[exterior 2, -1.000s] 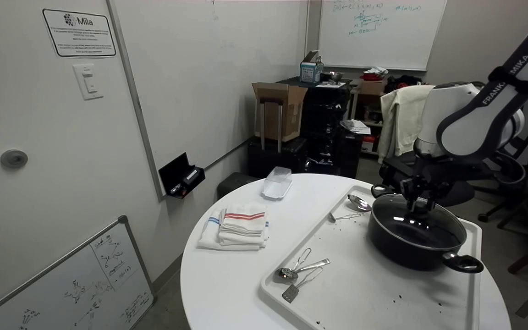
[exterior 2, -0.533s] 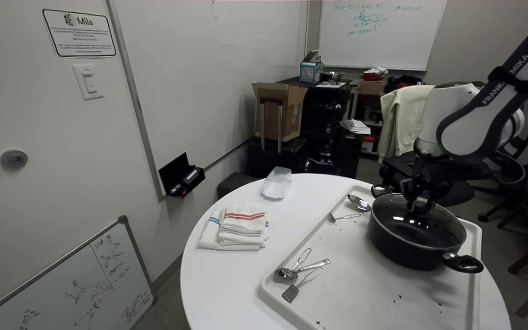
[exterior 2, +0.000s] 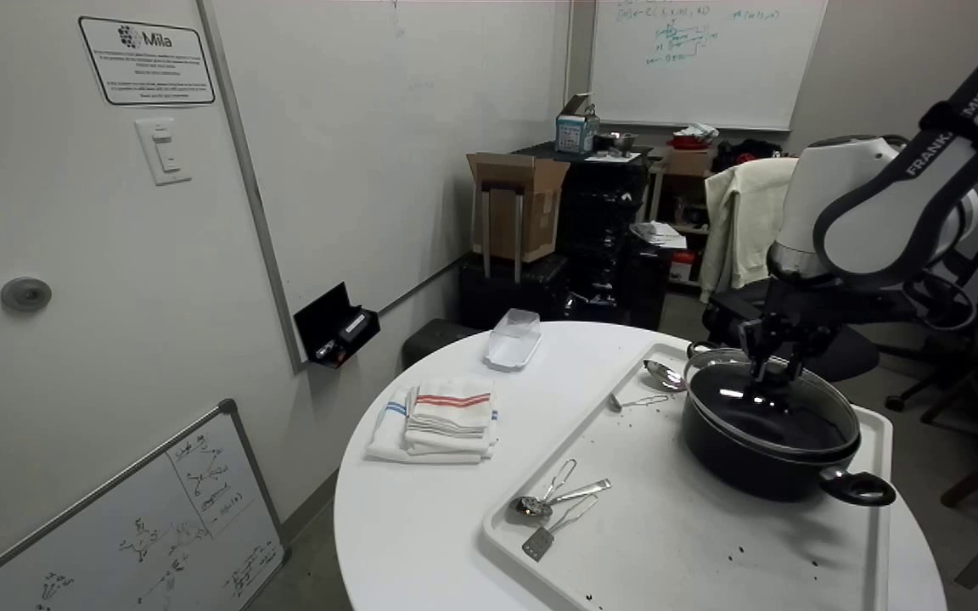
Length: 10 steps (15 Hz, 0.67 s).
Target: Put the lid on the tray
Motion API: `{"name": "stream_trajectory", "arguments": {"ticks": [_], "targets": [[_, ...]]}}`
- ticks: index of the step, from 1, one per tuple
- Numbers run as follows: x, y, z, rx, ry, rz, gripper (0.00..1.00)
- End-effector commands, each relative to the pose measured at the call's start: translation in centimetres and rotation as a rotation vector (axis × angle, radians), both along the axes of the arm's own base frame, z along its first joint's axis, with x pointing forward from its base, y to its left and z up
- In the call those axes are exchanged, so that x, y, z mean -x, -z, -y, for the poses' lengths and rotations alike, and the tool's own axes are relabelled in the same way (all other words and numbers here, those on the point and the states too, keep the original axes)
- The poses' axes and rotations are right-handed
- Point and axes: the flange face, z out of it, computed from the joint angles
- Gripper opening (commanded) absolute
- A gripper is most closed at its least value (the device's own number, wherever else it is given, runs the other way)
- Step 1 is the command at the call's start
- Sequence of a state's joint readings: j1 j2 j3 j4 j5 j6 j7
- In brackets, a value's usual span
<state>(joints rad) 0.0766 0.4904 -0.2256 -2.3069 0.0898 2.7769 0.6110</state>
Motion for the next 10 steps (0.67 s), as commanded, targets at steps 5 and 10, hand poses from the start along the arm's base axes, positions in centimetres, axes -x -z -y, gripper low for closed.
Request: {"name": "stream_trajectory", "arguments": {"ticks": [5,10], "targets": [[0.1,-3.9,-4.0,0.03,-0.107,0.048,0.24],[0.2,-4.1,-8.9,0.063,-0.23,0.043,0.24]]}}
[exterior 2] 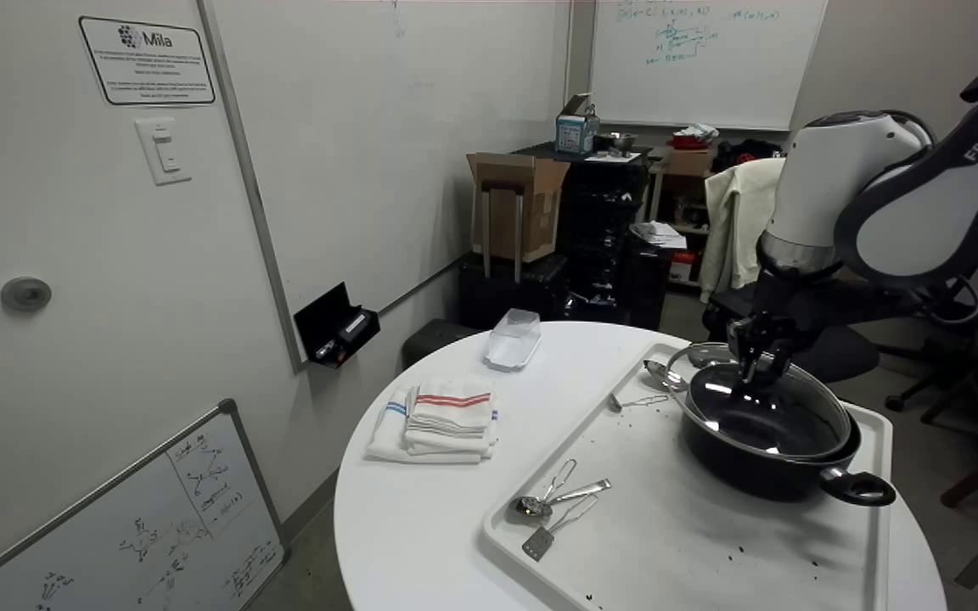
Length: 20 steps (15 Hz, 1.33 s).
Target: Put the lid on the tray
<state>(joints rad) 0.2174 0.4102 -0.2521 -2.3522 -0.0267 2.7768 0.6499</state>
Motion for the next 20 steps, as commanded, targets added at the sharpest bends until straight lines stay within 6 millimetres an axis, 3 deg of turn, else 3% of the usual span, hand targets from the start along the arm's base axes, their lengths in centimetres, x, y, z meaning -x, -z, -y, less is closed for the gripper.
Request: {"name": "stream_trajectory", "arguments": {"ticks": [1,10,15,20], "targets": [[0.5,-1.2,-3.5,0.031,-0.075,0.013,0.24],[2.8,0.3,-13.2,0.113,-0.319,-0.004,0.24],[3.8,1.0,-17.0,0.141,-0.436,-0.002,0.24],[4.6,2.0,-19.4,0.127,-0.512,-0.013,0.24]]}}
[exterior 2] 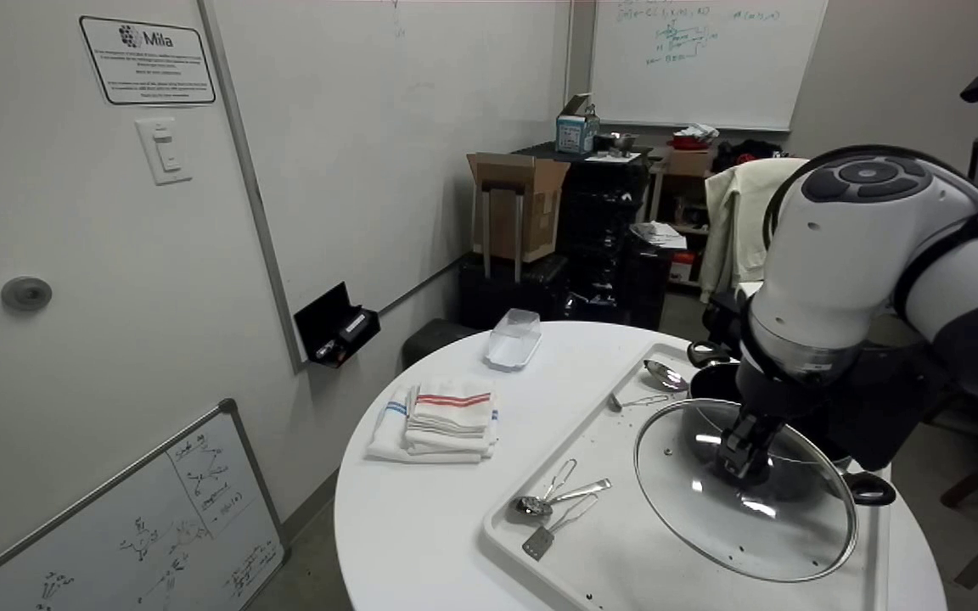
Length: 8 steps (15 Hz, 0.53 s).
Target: Put the lid on the tray
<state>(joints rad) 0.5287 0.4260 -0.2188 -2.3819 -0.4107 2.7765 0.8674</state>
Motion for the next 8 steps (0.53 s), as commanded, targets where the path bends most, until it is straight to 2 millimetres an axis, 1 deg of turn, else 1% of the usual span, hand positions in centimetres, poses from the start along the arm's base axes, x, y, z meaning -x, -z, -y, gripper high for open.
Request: {"name": "stream_trajectory", "arguments": {"ticks": [1,5,8], "targets": [[0.1,0.2,-1.5,-0.02,-0.039,-0.001,0.24],[0.4,1.5,-2.6,-0.059,-0.067,-0.041,0.24],[0.0,2.6,-2.4,-0.081,-0.075,-0.066,0.24]]}}
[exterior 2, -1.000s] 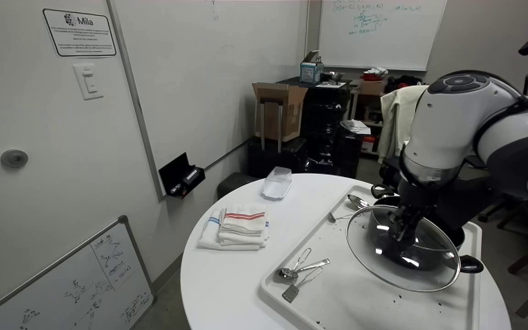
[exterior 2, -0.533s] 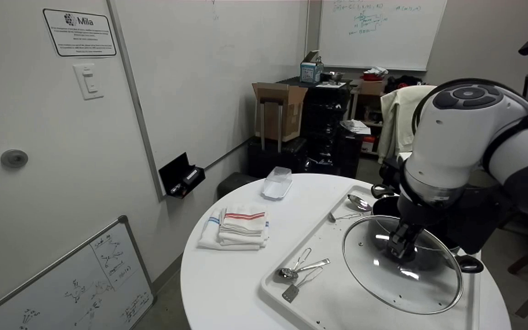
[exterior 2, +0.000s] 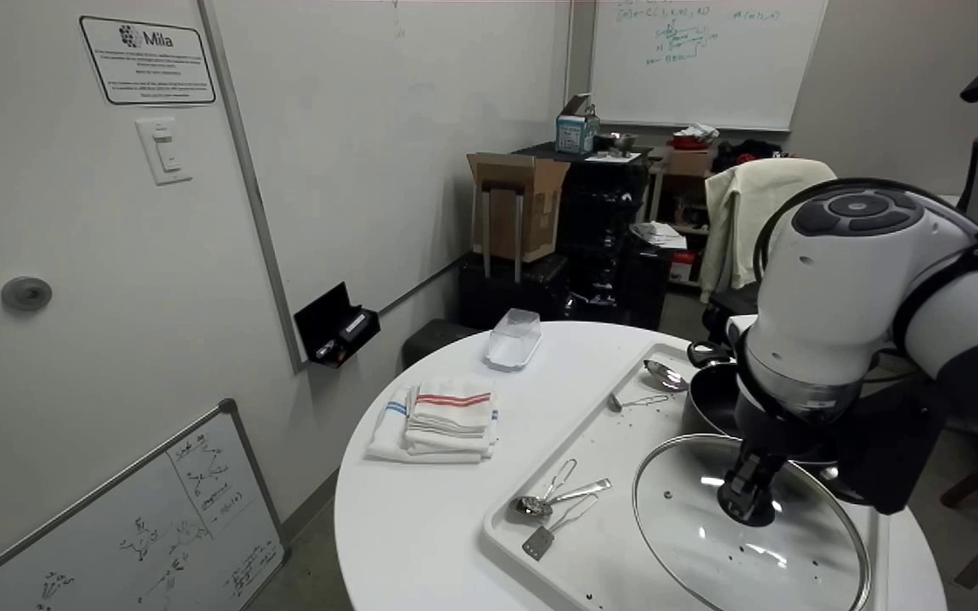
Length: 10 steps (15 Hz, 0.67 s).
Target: Put the lid on the tray
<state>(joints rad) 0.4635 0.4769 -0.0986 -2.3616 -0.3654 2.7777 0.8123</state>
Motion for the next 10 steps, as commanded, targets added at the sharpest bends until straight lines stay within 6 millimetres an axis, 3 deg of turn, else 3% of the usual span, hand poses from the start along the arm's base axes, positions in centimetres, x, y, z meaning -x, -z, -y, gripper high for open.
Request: {"name": "stream_trajectory", "arguments": {"ticks": [1,10], "targets": [[-1.5,0.8,0.5,-0.044,-0.018,-0.01,0.24],[-3.8,4.9,3.6,-0.047,-0.041,-0.063,0.24]]}}
